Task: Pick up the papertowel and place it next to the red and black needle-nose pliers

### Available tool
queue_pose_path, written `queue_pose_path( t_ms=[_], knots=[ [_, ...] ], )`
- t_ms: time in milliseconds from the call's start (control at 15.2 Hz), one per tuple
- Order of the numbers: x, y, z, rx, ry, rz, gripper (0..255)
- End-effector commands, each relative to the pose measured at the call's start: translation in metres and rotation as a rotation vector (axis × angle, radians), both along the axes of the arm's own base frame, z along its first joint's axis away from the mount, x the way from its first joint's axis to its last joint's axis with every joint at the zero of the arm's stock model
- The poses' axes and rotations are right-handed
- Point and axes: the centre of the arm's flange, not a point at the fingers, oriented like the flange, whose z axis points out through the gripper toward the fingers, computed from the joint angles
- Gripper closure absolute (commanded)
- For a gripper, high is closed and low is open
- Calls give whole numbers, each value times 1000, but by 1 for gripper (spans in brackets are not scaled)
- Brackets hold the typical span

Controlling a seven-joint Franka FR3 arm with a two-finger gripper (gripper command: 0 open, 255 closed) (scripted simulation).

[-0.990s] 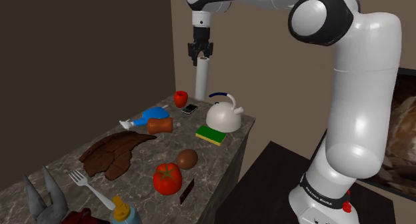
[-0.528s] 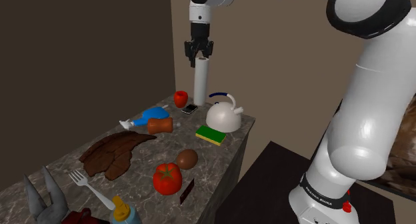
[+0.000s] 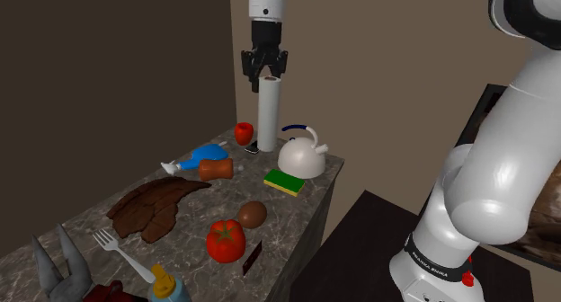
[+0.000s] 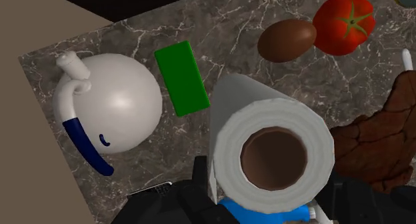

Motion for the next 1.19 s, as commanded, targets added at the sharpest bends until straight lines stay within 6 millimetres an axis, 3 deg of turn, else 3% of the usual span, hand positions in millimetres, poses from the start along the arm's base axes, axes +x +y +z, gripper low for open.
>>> queue_pose_path(
  t_ms=[0,1122],
  knots=[
    [-15,20,7,-1,0,-1,255],
    [-148,192,63,-1,0,-1,255]
  ],
)
